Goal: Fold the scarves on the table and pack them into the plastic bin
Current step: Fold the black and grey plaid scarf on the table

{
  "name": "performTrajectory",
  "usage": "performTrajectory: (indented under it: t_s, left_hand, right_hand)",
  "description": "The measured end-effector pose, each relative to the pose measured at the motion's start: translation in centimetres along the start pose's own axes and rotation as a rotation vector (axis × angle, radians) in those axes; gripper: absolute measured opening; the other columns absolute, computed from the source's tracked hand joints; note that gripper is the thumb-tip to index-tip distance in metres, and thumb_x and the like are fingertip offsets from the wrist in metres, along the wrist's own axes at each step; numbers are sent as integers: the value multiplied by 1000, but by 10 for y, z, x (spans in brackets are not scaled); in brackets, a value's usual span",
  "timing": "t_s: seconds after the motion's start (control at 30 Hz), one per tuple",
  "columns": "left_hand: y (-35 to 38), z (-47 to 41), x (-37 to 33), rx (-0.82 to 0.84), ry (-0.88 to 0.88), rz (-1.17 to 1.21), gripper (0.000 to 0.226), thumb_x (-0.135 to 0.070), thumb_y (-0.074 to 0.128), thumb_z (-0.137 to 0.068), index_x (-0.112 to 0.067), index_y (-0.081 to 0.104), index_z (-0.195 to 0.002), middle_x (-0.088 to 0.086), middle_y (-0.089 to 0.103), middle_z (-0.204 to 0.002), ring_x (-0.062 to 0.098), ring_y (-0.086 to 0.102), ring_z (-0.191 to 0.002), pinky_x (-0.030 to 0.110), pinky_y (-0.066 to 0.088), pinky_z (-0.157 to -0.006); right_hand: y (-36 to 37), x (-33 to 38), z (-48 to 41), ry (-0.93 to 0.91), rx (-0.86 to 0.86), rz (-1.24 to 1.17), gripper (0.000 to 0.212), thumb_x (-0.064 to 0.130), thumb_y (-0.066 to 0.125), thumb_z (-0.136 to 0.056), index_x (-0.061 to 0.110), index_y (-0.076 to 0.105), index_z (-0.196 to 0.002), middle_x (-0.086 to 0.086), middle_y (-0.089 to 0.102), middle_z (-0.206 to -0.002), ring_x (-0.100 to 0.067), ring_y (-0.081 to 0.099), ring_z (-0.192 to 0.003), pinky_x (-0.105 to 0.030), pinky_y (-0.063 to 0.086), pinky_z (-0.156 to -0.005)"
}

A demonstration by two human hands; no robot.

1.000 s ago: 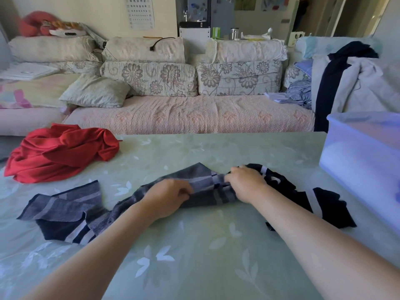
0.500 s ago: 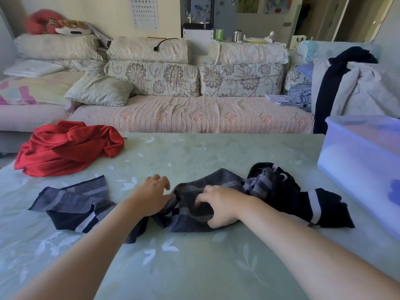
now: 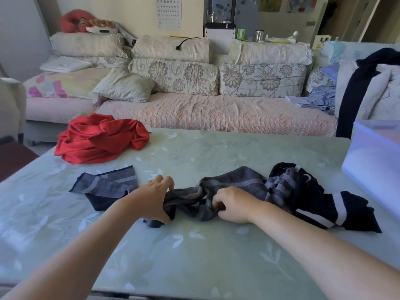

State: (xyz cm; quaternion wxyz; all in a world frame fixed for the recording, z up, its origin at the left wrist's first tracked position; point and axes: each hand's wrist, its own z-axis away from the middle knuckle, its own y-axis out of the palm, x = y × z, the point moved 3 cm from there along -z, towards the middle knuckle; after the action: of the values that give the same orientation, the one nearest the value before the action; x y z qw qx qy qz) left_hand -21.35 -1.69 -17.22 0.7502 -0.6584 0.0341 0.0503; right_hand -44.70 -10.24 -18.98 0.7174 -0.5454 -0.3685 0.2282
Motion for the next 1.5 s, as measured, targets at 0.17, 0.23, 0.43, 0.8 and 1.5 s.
performTrajectory:
  t_s: [0.17, 0.23, 0.43, 0.8, 1.5]
  left_hand:
    - [-8, 11, 18, -127, -36, 141, 35, -13, 59, -71, -37, 42, -92, -11, 54, -97, 12, 55, -77, 36, 53, -63]
    - [-17, 17, 13, -172, 19, 168, 34, -18, 59, -71, -39, 49, -96, -13, 55, -96, 12, 56, -79, 39, 55, -67]
    - [-15, 33, -19, 367, -5, 270, 38, -61, 51, -88, -30, 73, -87, -13, 72, -85, 7, 64, -80, 25, 51, -79]
    - [5, -11, -4, 241, 9, 105, 29, -47, 66, -86, -32, 63, -111, -13, 61, -107, 11, 58, -93, 32, 52, -87]
    - [15, -51, 15, -85, 93, 81, 51, -11, 49, -87, -35, 51, -131, -9, 48, -133, 17, 42, -121, 38, 39, -100]
  right_hand:
    - [-21, -3, 2, 80, -29, 188, 29, 1, 52, -79, 28, 59, -76, 9, 48, -92, -20, 53, -86, -32, 41, -65]
    - [-38, -6, 8, 216, 13, 303, 26, 3, 52, -80, 27, 59, -72, 7, 57, -95, -22, 57, -88, -28, 40, -66]
    - [-43, -10, 28, 533, 571, 132, 26, 31, 53, -77, 20, 76, -72, 4, 74, -78, -23, 62, -68, -28, 54, -72]
    - [-11, -6, -34, 54, -31, 216, 39, 23, 55, -100, 28, 56, -139, 3, 57, -138, -22, 49, -128, -40, 39, -107]
    - [-37, -23, -43, 164, -292, 202, 26, 19, 55, -89, 25, 62, -114, -2, 55, -116, -26, 56, -105, -35, 47, -85]
